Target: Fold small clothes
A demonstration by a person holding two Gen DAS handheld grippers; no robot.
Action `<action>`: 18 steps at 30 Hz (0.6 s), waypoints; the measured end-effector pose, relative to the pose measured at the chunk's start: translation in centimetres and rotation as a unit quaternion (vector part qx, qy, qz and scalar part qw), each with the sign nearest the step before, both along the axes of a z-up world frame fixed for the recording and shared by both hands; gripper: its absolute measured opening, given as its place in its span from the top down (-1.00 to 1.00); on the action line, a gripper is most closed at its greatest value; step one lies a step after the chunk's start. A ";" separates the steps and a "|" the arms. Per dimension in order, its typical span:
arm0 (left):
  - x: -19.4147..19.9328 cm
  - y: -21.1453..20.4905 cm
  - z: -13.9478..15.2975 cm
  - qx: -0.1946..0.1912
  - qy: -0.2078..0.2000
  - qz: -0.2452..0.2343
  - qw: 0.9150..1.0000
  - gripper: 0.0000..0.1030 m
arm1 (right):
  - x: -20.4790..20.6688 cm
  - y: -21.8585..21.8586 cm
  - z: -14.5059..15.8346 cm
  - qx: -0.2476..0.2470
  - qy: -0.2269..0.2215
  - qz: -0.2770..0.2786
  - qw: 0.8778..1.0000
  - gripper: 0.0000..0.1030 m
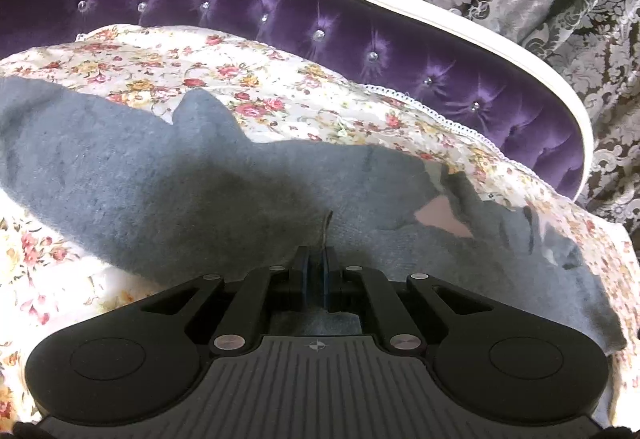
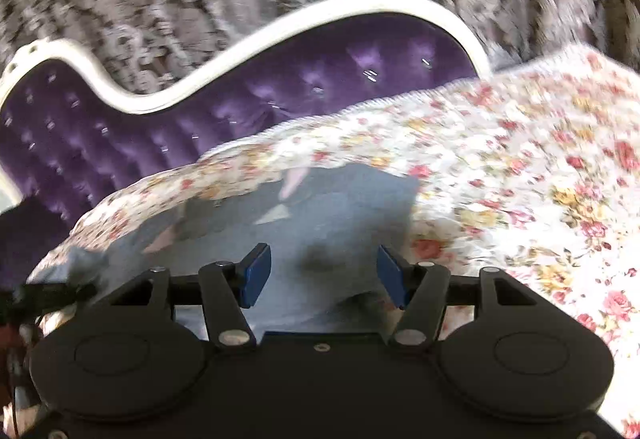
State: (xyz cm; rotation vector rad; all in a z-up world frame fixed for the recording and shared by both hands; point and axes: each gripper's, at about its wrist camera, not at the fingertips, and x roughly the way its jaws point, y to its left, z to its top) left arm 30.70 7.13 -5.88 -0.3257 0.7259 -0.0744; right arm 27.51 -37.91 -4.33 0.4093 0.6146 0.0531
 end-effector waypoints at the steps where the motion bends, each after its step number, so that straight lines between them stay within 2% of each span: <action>1: 0.0 0.0 0.1 0.000 0.001 -0.002 1.000 0.88 | 0.6 -0.6 -0.4 0.004 0.005 -0.005 1.000 -0.17; 3: 0.0 -0.1 0.1 -0.006 0.004 -0.013 1.000 0.87 | 1.2 -1.2 -0.9 0.003 0.012 -0.010 1.000 -0.05; 5: 0.1 -0.2 0.2 -0.021 0.009 -0.025 0.999 0.84 | 2.2 -1.9 -1.3 0.011 0.017 -0.015 1.000 -0.03; 9: 0.3 -0.4 0.4 -0.064 0.006 -0.050 0.997 0.15 | 3.3 -2.6 -2.1 0.031 0.022 -0.016 0.999 -0.03; 12: 0.7 -1.0 0.3 -0.065 0.016 -0.061 0.996 0.07 | 4.0 -2.5 -2.5 0.034 0.029 -0.015 0.999 -0.03; 15: 0.9 -1.2 0.2 -0.063 0.018 -0.064 0.996 0.06 | 4.0 -2.7 -2.8 0.048 0.028 -0.018 0.998 -0.04; 17: 1.0 -1.5 0.2 -0.061 0.019 -0.065 0.996 0.14 | 3.9 -2.8 -2.9 0.047 0.028 -0.020 0.998 -0.04; 18: 0.9 -1.6 0.2 -0.056 0.015 -0.065 0.996 0.67 | 3.8 -2.8 -2.9 0.046 0.028 -0.020 0.998 -0.04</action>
